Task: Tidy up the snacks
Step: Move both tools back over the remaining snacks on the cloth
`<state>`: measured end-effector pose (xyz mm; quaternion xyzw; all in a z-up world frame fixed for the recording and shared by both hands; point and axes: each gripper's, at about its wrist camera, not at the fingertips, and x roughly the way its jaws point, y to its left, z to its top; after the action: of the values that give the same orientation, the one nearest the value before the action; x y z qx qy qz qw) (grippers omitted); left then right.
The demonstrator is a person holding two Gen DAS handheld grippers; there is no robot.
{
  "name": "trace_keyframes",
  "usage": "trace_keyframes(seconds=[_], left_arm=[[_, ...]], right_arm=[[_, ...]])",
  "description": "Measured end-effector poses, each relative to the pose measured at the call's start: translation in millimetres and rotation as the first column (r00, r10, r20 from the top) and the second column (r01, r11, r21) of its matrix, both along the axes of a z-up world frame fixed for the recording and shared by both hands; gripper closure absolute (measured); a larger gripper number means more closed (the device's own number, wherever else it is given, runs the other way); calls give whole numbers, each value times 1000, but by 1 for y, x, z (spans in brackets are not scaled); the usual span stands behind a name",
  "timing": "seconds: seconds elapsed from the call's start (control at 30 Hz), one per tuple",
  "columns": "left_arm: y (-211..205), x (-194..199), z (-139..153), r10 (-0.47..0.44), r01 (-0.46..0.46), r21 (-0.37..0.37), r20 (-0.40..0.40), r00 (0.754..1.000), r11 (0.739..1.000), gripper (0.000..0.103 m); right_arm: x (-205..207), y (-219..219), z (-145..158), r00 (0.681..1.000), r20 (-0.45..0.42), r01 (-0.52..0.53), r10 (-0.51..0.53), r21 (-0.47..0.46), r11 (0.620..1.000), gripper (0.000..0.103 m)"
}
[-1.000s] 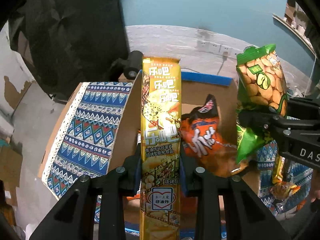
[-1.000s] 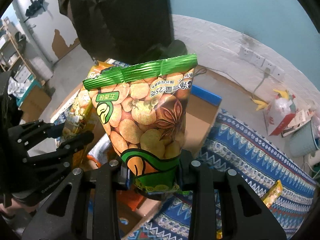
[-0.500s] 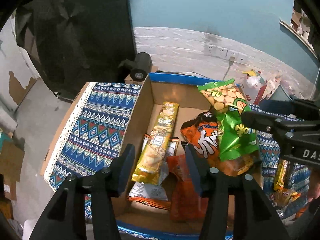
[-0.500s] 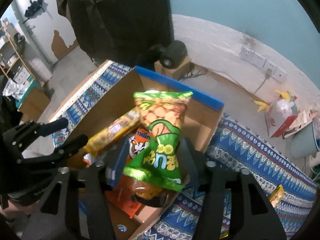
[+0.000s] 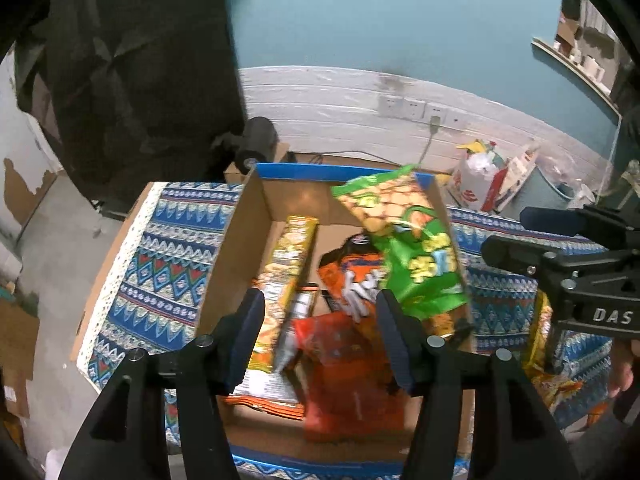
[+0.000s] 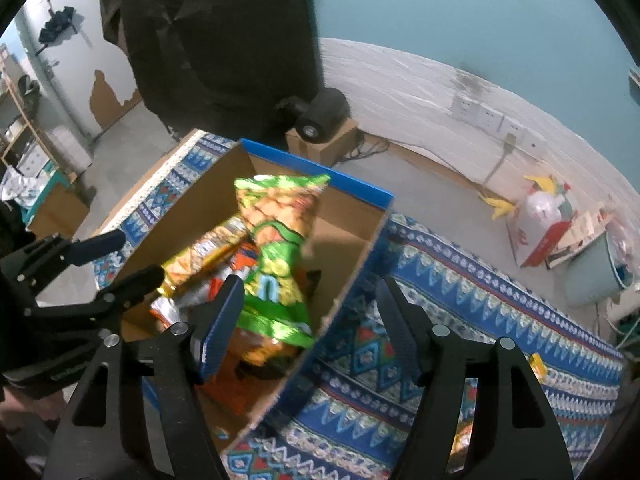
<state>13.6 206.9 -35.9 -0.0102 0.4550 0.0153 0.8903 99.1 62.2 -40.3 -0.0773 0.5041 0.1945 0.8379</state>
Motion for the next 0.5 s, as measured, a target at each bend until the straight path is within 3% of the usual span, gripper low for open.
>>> trace_keyframes(seconds=[0.5], left_arm=[[-82,-6,5,-192,191,21,0,981,981,43]], right_arm=[[-31,-86,-7,993,-33,108,-111,-79,991,28]])
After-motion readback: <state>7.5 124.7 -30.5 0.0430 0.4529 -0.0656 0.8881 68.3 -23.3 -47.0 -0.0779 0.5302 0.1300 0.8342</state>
